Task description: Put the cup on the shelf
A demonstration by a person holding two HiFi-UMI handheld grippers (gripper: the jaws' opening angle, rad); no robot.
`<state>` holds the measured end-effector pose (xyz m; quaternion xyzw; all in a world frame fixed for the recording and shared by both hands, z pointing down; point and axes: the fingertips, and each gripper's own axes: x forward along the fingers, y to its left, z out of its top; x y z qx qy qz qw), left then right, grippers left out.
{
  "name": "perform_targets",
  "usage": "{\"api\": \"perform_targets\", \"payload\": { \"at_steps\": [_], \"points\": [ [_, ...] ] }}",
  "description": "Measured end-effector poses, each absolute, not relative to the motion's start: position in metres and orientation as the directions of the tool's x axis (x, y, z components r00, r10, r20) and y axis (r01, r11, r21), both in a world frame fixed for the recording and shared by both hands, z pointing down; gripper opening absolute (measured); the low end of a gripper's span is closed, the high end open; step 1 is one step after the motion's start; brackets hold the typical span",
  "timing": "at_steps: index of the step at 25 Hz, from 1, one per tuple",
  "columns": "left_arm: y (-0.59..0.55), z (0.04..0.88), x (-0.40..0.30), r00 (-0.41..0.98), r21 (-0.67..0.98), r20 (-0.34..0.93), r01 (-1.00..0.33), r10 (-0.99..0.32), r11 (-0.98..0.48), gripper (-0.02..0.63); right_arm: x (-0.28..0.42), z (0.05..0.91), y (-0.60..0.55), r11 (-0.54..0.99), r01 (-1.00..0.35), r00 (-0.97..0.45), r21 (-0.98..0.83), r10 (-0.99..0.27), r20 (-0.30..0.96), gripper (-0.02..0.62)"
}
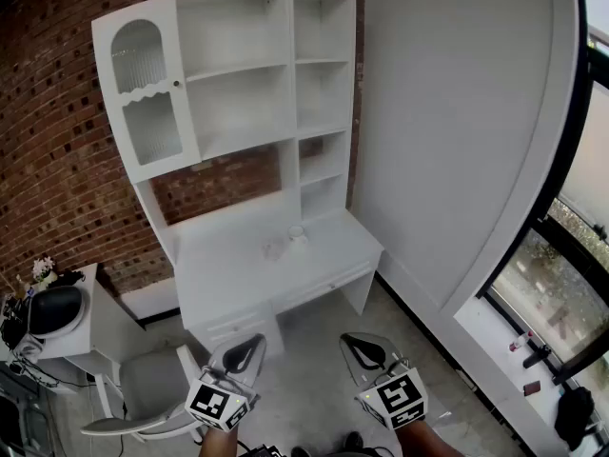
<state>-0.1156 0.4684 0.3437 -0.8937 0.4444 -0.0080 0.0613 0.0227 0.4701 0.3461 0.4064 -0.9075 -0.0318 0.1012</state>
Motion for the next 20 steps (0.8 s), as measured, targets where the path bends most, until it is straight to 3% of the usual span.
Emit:
{"api": "perform_targets", "payload": {
  "at_steps": [20],
  "points": [
    [0.470, 0.348, -0.142, 0.626, -0.135, -0.042, -0.776, -0.779, -0.616, 0.003, 0.003, 0.344, 0.473, 0.628, -0.771, -0.617, 0.105, -0.778, 0.119, 0.006]
  ]
}}
